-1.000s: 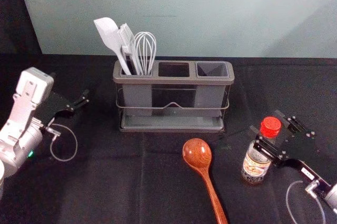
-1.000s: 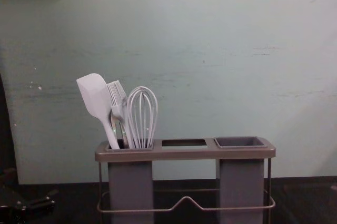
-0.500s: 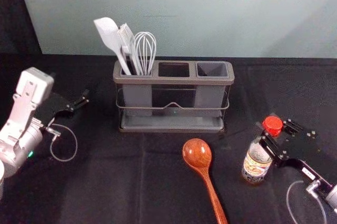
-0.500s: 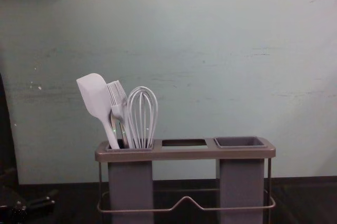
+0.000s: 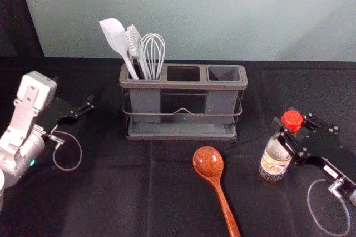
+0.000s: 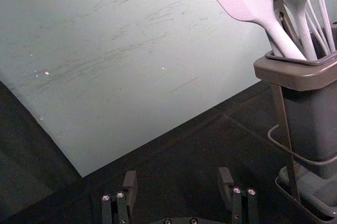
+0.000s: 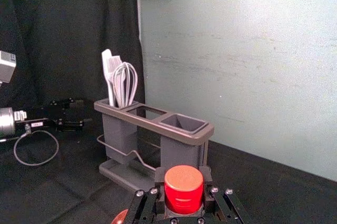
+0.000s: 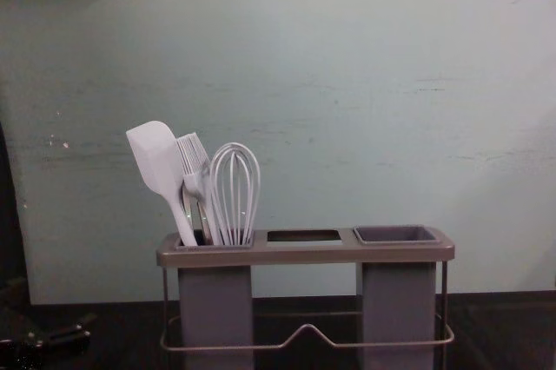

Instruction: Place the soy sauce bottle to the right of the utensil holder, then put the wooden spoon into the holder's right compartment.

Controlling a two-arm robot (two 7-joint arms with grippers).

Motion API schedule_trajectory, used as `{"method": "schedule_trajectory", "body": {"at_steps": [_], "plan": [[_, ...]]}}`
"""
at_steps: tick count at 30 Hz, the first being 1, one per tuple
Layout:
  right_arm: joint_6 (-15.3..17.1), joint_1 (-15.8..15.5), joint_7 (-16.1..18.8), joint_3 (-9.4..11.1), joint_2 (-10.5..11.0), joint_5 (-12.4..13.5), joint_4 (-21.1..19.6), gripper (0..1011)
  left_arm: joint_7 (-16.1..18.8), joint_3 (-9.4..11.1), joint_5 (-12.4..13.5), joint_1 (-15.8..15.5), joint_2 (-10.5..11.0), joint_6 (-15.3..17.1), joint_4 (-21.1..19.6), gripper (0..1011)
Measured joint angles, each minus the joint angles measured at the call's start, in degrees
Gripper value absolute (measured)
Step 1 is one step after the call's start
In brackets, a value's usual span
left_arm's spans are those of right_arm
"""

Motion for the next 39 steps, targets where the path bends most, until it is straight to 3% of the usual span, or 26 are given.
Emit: {"method": "schedule_trajectory", "body": {"at_steps": [9,18,29,30,31,32,39], "plan": [[1.0,2.2,0.5,0.8,1.0,0.2,0.1,382,0.0,0.0,0.0,0.0,0.0,0.0,0.0,1005],[1.3,6.9,3.2,0.5,1.9,2.6,4.1,382,0.0,0.0,0.0,0.0,0.0,0.0,0.0,1005],[1.7,12.6,4.0,-2.0,1.7,3.3,9.6,382,0.0,0.0,0.0,0.0,0.0,0.0,0.0,1005],[1.7,13.4,4.0,-2.4,1.6,3.2,10.3,382,0.0,0.0,0.0,0.0,0.0,0.0,0.0,1005],[1.2,16.9,3.8,-4.3,0.5,2.0,13.8,382,0.0,0.0,0.0,0.0,0.0,0.0,0.0,1005],[1.1,17.9,3.7,-4.9,0.1,1.6,14.8,382,0.0,0.0,0.0,0.0,0.0,0.0,0.0,1005],[1.1,20.8,3.4,-6.6,-1.2,0.5,17.8,382,0.0,0.0,0.0,0.0,0.0,0.0,0.0,1005]]}}
